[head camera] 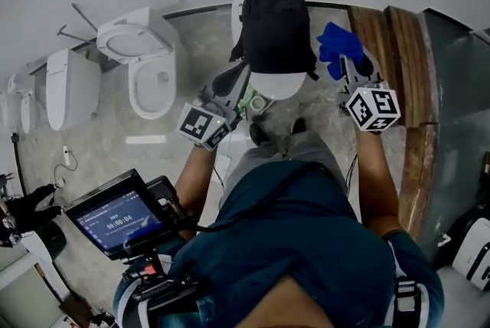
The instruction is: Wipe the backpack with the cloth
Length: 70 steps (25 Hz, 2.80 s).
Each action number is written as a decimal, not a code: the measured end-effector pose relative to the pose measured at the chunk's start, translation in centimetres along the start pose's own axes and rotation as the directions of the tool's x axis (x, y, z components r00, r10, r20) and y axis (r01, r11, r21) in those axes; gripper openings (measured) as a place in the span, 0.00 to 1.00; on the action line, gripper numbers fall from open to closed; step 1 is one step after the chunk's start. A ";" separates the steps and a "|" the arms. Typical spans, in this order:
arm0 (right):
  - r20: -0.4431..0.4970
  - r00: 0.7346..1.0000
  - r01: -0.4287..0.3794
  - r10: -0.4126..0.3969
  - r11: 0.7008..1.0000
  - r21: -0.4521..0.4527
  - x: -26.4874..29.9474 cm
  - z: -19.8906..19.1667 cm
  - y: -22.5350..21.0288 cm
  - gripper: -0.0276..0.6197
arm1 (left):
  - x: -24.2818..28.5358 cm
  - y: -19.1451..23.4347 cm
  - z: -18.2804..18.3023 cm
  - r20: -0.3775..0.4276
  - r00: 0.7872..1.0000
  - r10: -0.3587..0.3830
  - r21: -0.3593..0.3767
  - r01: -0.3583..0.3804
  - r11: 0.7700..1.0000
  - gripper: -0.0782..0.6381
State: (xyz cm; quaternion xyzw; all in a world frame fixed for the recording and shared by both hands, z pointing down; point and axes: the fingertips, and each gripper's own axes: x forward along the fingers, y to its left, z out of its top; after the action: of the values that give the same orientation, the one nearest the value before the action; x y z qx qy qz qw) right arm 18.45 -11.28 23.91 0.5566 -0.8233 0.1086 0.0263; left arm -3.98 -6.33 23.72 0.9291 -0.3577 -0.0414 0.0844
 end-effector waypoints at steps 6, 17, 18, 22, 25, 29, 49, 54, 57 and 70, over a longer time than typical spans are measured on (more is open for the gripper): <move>-0.061 0.998 0.007 -0.007 1.000 0.008 8.8 -3.1 -3.9 0.11 | 4.7 5.2 -3.8 -0.020 1.000 0.021 -0.055 -0.022 0.998 0.11; -0.209 0.976 0.060 -0.066 0.998 -0.035 27.6 -13.2 -13.0 0.11 | 11.7 14.3 -13.2 -0.099 0.989 0.114 -0.199 -0.132 0.971 0.11; -0.228 0.971 0.055 -0.065 0.997 -0.046 29.4 -14.6 -13.5 0.11 | 12.2 15.0 -13.9 -0.100 0.987 0.123 -0.206 -0.142 0.968 0.11; -0.315 0.948 0.024 -0.048 0.997 -0.080 37.4 -22.3 -14.3 0.11 | 13.5 18.2 -18.1 -0.107 0.983 0.152 -0.211 -0.172 0.962 0.11; -0.428 0.903 -0.013 -0.043 0.992 -0.126 42.2 -28.7 -14.0 0.11 | 13.9 19.8 -20.3 -0.111 0.978 0.176 -0.224 -0.197 0.955 0.11; -0.506 0.863 -0.130 0.003 0.967 -0.217 46.9 -32.1 -9.5 0.11 | 13.1 21.1 -21.8 -0.111 0.969 0.219 -0.251 -0.241 0.937 0.11; -0.725 0.687 -0.502 -0.055 0.686 -0.527 45.8 -32.7 -13.1 0.11 | 12.7 21.9 -22.8 -0.134 0.961 0.242 -0.277 -0.270 0.922 0.11; -0.704 0.701 -0.324 -0.119 0.825 -0.463 40.0 -32.4 -21.5 0.11 | 13.4 21.6 -22.9 -0.137 0.965 0.222 -0.268 -0.252 0.930 0.11; -0.702 0.700 -0.245 -0.131 0.879 -0.409 36.6 -32.6 -23.3 0.11 | 13.9 21.3 -22.9 -0.144 0.968 0.206 -0.266 -0.238 0.934 0.11; -0.696 0.717 -0.258 -0.042 0.911 -0.321 23.9 -34.6 -13.8 0.11 | 14.6 19.6 -23.6 -0.158 0.975 0.156 -0.264 -0.194 0.945 0.11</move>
State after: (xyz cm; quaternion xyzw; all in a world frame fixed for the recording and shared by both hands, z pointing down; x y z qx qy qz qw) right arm 19.40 -30.73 63.58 0.4086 -0.7897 0.1401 0.4356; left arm -2.78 -27.43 50.26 0.8732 -0.4230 -0.0207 0.2411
